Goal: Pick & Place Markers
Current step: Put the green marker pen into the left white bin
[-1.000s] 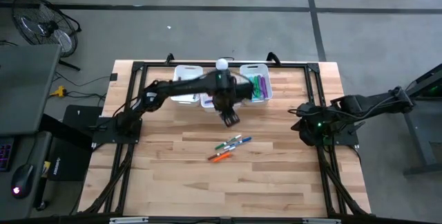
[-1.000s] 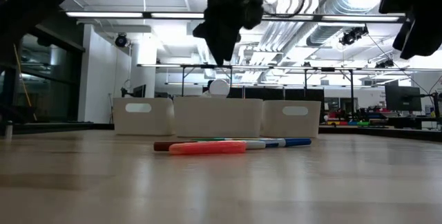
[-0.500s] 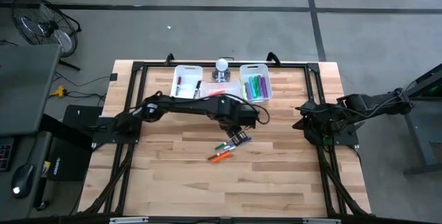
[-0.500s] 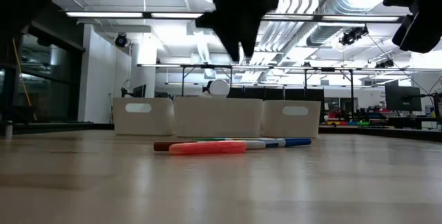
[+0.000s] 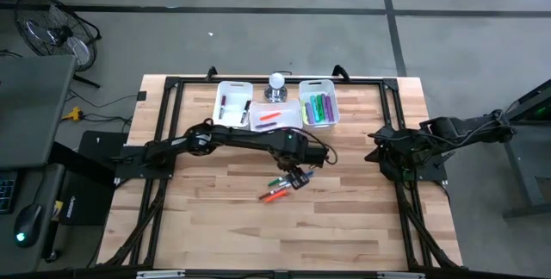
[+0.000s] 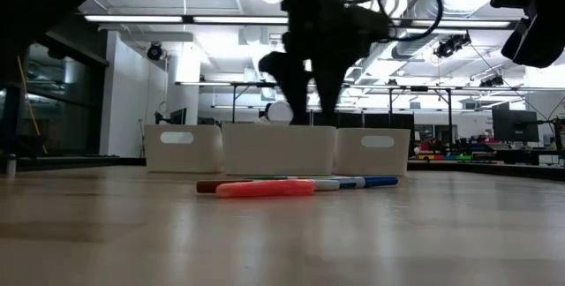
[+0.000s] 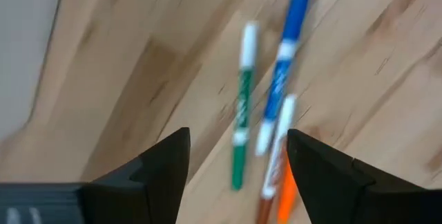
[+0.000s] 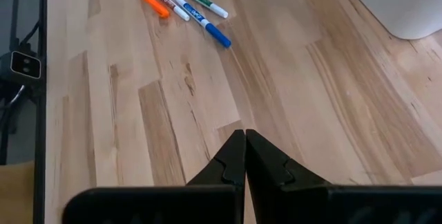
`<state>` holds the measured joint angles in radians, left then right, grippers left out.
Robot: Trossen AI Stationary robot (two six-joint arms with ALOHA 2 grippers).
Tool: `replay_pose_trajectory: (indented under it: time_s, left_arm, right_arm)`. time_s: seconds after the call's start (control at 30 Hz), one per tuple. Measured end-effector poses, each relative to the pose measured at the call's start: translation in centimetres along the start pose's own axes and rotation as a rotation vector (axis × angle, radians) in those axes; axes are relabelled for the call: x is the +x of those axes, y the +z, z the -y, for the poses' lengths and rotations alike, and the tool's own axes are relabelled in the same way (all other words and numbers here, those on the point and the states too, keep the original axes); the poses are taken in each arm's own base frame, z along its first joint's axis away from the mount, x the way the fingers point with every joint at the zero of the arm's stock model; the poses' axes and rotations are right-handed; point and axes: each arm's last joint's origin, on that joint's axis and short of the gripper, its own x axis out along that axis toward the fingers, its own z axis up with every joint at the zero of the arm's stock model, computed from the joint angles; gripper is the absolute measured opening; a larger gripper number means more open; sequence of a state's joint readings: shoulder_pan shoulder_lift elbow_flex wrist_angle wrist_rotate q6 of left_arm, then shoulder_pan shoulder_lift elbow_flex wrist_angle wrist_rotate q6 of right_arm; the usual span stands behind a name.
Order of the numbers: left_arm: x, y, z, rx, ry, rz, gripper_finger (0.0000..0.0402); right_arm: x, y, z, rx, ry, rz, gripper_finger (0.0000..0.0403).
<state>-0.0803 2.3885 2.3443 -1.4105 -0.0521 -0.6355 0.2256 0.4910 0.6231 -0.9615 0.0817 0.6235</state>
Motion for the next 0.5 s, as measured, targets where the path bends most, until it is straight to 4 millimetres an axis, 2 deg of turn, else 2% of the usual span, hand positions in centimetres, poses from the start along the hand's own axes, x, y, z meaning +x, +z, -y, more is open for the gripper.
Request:
replay_pose_trajectory:
  time_s: [0.13,0.23,0.5]
  left_arm:
    - [2.2,0.4,0.1,-0.030,0.016,-0.041,0.0237]
    - [2.1,0.7,0.1,-0.015,0.000,-0.021,0.0237]
    - [4.3,1.1,0.5,0.005,0.023,-0.021,0.0237]
  right_arm:
    - [0.0,0.0,0.0,0.001,0.010,-0.007,0.0000]
    - [0.0,0.0,0.0,0.002,0.011,-0.009,0.0000]
    - [0.0,0.0,0.0,0.004,0.010,-0.009,0.0000]
